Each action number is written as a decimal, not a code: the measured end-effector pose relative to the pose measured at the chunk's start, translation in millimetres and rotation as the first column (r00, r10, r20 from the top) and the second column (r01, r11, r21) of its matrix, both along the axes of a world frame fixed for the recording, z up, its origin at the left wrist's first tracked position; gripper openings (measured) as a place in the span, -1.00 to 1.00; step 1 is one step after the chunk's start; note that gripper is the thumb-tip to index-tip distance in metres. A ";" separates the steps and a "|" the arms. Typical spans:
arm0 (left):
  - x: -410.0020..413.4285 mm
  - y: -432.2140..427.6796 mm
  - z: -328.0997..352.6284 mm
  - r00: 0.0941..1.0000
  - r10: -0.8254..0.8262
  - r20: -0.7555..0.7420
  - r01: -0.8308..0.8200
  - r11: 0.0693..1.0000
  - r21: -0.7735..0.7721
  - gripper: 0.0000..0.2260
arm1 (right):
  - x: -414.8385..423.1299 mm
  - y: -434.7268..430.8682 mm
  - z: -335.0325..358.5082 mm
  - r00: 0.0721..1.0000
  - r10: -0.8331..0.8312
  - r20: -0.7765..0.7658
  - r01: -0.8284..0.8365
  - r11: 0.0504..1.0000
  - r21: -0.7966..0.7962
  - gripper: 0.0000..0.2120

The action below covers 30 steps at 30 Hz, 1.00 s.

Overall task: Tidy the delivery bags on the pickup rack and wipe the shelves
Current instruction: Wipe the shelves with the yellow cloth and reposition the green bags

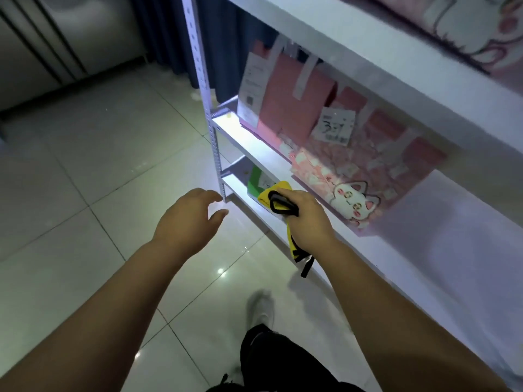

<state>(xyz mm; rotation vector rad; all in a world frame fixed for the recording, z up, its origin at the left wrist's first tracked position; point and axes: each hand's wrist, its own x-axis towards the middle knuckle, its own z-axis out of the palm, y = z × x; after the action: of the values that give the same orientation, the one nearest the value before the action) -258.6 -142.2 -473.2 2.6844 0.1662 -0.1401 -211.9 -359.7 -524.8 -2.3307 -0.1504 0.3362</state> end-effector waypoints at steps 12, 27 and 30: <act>73.4 72.6 -25.5 0.987 0.113 -0.114 -0.112 0.994 0.008 -0.70 | 92.8 78.0 -6.2 0.985 0.172 -0.023 -0.173 0.979 -0.104 -0.45; 256.1 198.3 -43.7 0.956 -0.263 -0.129 0.266 0.964 0.007 -0.67 | 176.8 202.0 -30.4 0.992 -0.121 -0.043 0.105 0.956 -0.274 -0.38; 292.4 205.0 -45.2 0.947 -0.308 -0.091 0.307 0.952 -0.024 -0.58 | 193.7 216.7 -37.5 0.991 -0.132 -0.020 0.121 0.948 -0.295 -0.41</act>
<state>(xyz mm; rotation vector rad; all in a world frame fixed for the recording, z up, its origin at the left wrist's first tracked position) 33.8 62.8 -518.5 2.6778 -0.2268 -0.3622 -18.1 -143.0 -562.3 -2.6101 0.0747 0.3602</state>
